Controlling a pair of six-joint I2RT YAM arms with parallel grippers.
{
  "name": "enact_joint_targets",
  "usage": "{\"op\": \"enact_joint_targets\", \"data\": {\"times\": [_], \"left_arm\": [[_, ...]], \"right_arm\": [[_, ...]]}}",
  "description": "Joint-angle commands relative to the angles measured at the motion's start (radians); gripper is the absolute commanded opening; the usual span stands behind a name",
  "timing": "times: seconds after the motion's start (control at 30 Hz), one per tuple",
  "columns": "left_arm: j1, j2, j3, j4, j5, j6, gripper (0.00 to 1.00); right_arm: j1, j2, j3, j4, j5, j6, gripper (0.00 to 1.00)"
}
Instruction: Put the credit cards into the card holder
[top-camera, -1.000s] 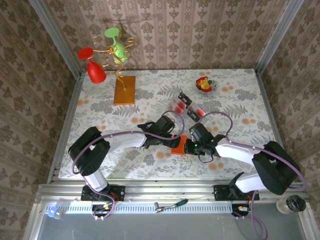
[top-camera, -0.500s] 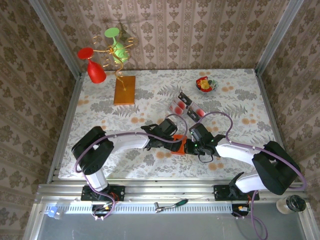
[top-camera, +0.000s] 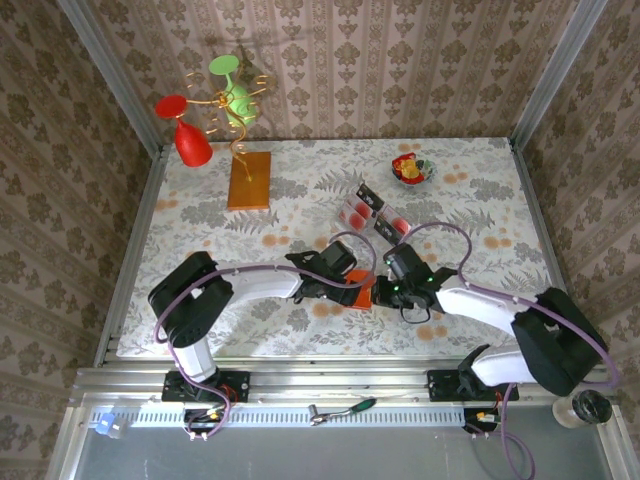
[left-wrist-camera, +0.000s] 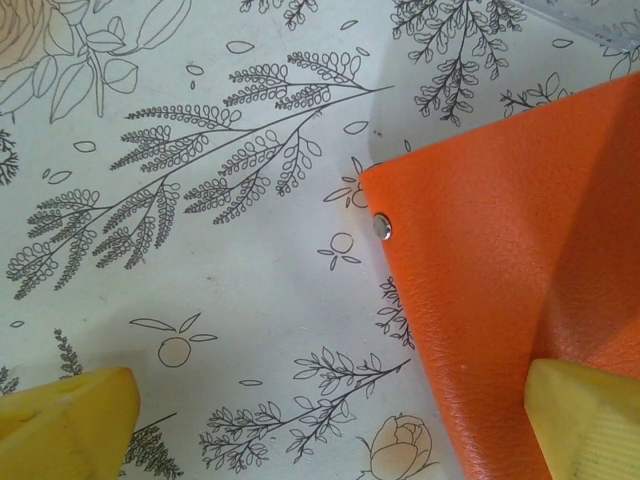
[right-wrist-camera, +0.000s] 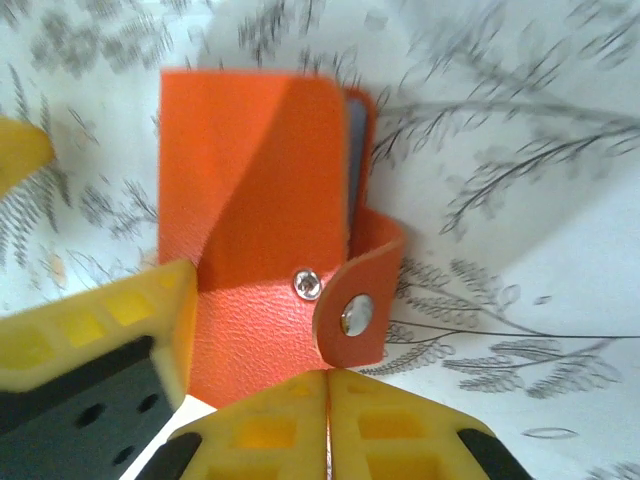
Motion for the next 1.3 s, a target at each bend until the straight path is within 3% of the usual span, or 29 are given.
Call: {"op": "enact_joint_targets", "data": {"times": [0.0,0.17,0.3,0.6,0.9,1.27], "left_arm": [[-0.016,0.038,0.001,-0.063,-0.057,-0.004,1.0],[-0.028,0.041,-0.005,-0.066,-0.074,-0.013,1.0],[-0.027,0.04,-0.009,-0.064,-0.075,-0.018,1.0],[-0.027,0.038,-0.007,-0.069,-0.08,-0.02,1.0],[-0.027,0.034,-0.02,-0.054,-0.077,-0.023,1.0],[-0.028,0.031,-0.035,-0.037,-0.069,-0.029,1.0]], "right_arm": [[-0.063,-0.1,0.024,-0.101,-0.007,-0.005,0.11],[-0.122,-0.112,0.055,-0.19,-0.012,-0.066,0.17],[-0.121,-0.062,0.081,-0.192,-0.037,-0.089,0.26],[-0.077,0.062,0.161,-0.212,-0.03,-0.118,0.33],[-0.035,0.167,0.227,-0.243,0.017,-0.135,0.31],[-0.022,0.203,0.244,-0.26,0.047,-0.143,0.12]]}}
